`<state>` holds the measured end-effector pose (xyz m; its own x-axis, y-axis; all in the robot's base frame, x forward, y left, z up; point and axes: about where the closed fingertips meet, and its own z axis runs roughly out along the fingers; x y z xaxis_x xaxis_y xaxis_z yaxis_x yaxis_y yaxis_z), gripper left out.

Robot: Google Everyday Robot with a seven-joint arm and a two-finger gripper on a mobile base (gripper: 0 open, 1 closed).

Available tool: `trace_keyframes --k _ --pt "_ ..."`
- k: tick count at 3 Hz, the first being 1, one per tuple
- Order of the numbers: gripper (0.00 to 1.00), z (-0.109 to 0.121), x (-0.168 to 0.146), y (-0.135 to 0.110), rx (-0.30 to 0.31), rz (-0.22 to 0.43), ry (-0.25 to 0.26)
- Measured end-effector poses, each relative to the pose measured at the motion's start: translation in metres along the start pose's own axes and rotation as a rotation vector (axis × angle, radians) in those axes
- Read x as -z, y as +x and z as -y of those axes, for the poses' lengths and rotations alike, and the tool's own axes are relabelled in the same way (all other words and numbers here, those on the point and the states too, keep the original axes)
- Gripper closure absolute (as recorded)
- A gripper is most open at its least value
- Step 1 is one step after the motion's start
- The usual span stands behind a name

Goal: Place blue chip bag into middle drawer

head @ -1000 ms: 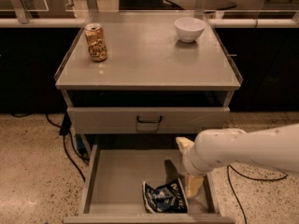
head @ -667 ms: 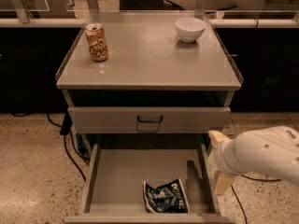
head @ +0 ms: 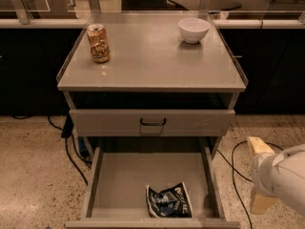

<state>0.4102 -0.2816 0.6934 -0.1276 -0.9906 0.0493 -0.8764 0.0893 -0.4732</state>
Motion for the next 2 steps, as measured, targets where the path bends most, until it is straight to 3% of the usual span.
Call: trace_keyframes --k 1,2 --pt "0.0 0.0102 0.0045 -0.0124 0.05 -0.038 0.036" --pt "0.0 0.0102 0.0044 -0.0125 0.05 -0.038 0.036"
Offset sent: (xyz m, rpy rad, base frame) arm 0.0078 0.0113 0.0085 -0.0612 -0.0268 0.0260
